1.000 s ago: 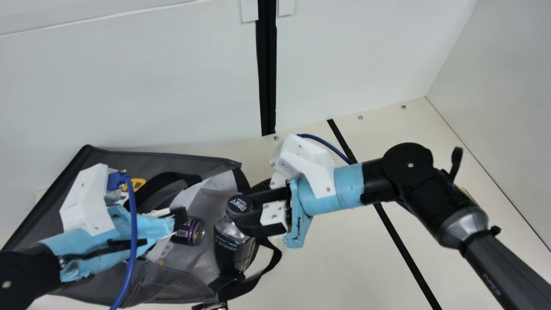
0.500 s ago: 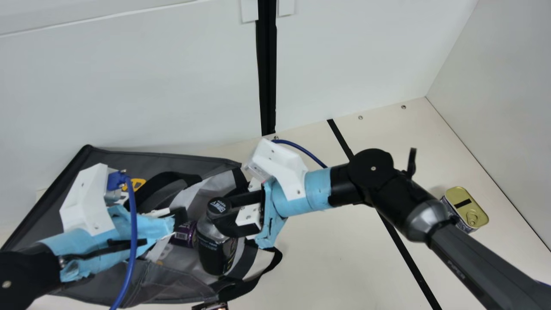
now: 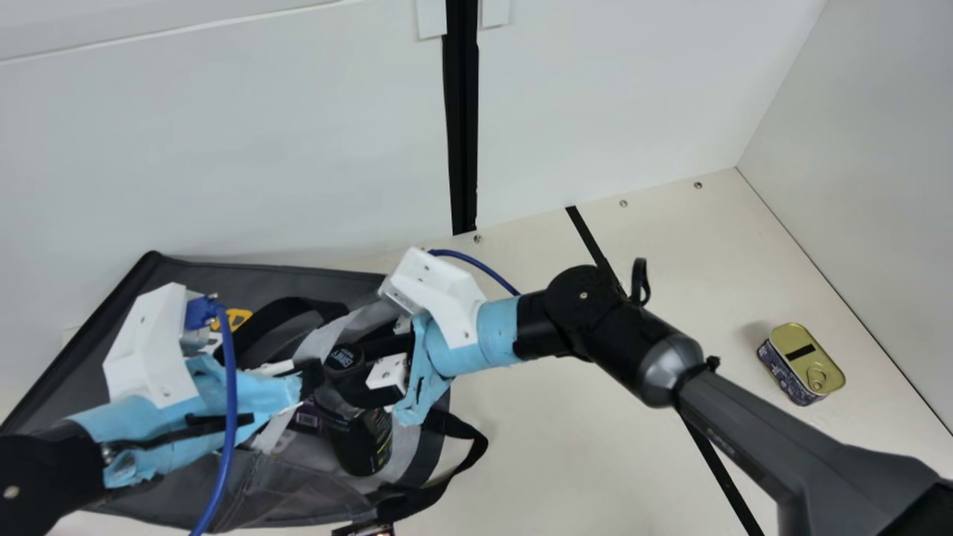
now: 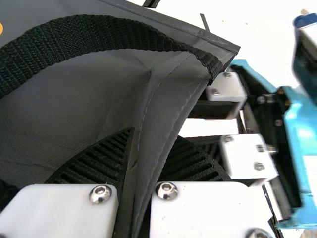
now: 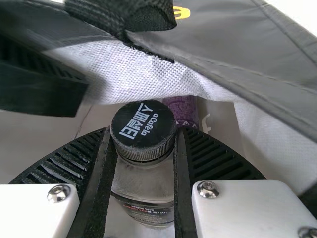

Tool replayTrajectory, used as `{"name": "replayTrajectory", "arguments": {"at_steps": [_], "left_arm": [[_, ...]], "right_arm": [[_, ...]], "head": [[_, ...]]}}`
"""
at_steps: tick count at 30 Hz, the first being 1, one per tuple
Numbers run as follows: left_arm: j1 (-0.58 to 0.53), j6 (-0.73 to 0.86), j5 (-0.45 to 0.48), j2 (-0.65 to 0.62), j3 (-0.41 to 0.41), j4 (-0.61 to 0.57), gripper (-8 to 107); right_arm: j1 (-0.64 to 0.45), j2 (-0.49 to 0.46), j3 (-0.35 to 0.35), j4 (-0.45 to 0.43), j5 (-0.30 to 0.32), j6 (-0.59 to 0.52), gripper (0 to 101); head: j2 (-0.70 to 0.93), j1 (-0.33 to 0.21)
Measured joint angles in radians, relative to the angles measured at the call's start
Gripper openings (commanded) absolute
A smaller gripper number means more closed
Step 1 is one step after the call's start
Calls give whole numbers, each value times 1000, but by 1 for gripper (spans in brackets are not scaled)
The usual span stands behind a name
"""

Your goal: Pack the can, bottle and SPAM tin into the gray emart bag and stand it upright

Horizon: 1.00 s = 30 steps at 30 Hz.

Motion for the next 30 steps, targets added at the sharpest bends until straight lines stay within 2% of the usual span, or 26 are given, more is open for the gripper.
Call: {"name": "replayTrajectory", "arguments": {"at_steps": [8,16,30], "left_arm": [[0,0,0,0,0,0,-8],[0,0,0,0,0,0,-8],[0,0,0,0,0,0,-8]], "right_arm": [[32,32,-17,-19,-37,15,0],[45,42,-32,-35,-56,34,27],[40,22,-31,-55,-42,47,73]], "head": [[0,0],[2,0],[0,0]]}}
